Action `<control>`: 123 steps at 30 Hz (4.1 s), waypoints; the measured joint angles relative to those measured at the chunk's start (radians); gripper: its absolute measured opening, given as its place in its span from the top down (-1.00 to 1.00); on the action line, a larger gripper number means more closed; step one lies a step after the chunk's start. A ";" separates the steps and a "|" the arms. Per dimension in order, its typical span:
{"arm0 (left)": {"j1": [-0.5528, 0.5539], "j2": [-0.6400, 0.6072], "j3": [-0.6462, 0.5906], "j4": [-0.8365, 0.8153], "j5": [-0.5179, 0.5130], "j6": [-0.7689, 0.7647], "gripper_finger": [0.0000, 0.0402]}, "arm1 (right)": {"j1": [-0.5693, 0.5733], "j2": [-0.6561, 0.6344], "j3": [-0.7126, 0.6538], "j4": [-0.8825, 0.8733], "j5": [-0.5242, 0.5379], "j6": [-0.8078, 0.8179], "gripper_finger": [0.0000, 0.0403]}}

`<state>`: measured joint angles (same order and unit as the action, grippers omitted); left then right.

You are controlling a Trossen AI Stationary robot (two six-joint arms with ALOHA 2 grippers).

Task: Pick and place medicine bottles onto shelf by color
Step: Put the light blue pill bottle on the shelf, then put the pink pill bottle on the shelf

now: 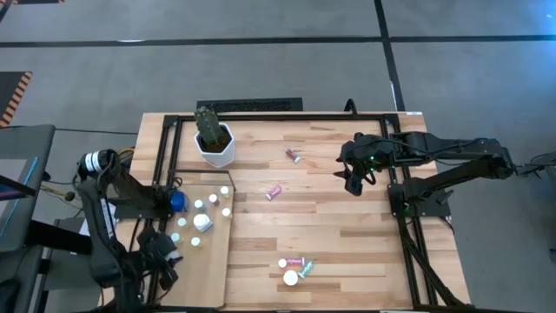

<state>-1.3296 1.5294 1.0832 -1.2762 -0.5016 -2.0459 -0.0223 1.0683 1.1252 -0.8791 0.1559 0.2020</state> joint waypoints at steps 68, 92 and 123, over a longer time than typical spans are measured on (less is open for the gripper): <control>1.115 0.488 0.740 0.169 0.282 1.382 0.23 | 0.000 0.000 0.000 0.000 0.000 0.000 -0.19; 1.235 0.478 0.734 -0.030 0.240 1.828 0.23 | 0.000 0.000 0.000 0.178 0.000 0.011 -0.19; 1.291 0.060 0.693 -0.127 0.096 1.680 0.23 | 0.006 0.415 0.034 0.293 -0.105 -0.138 -0.19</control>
<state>-0.0387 1.5899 1.7763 -1.4031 -0.4061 -0.3655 -0.0166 1.4836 1.1587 -0.5857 0.0509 0.0635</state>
